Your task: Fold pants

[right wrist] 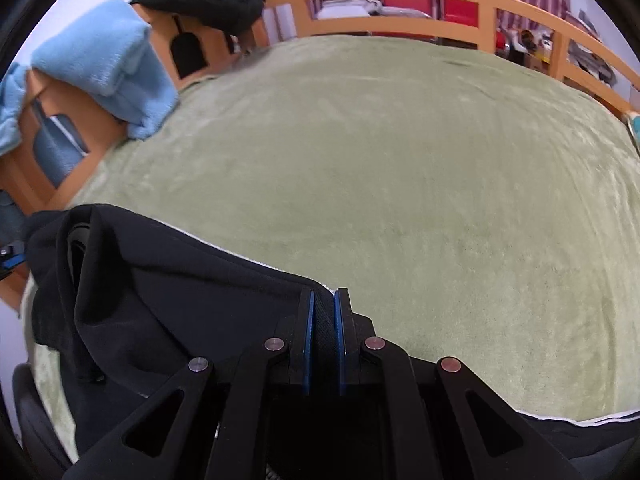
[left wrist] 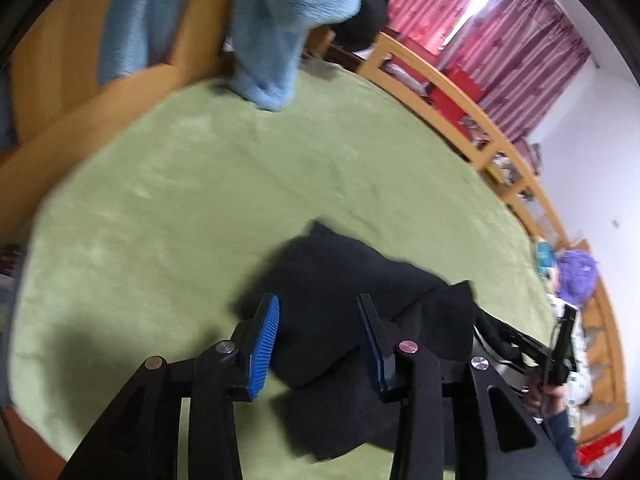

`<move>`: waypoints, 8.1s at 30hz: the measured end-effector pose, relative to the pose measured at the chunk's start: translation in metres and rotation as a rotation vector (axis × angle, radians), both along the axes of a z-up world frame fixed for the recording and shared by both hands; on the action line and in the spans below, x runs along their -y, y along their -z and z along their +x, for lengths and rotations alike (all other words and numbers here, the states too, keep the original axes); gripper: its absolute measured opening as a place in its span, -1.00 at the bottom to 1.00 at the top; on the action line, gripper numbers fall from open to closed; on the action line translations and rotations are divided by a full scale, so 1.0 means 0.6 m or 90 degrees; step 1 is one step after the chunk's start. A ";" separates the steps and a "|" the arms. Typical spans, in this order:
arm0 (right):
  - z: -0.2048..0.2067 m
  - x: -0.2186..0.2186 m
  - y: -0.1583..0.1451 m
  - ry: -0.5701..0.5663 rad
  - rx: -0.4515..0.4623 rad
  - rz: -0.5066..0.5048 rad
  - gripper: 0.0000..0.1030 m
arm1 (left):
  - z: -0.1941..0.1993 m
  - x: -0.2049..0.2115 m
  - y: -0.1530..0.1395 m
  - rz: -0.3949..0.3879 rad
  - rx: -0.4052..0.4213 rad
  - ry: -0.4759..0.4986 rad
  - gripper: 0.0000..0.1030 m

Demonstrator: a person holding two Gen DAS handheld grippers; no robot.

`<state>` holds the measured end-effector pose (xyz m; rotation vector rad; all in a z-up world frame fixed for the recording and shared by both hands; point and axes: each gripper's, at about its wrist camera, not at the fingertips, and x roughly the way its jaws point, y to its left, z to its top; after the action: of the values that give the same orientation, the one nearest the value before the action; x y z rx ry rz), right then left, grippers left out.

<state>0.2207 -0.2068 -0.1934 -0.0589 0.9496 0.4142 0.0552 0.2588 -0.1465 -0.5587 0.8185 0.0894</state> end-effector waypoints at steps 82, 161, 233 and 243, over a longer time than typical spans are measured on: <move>-0.434 0.326 -0.050 0.379 0.002 0.118 -0.29 | 0.109 0.153 -0.068 0.155 0.025 0.121 0.60; -0.405 0.606 -0.106 0.543 0.065 0.005 0.07 | 0.215 0.202 0.018 0.216 -0.088 0.064 0.23; -0.335 0.284 -0.030 0.253 0.011 0.028 0.10 | -0.001 0.122 0.031 0.126 -0.105 0.034 0.49; -0.421 0.342 -0.040 0.369 -0.023 0.039 0.08 | -0.019 0.054 0.133 -0.082 -0.056 -0.058 0.43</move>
<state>-0.0317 -0.4123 -0.1696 0.2761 0.9420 -0.0926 0.0438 0.2266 -0.2262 -0.7171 0.8879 0.1463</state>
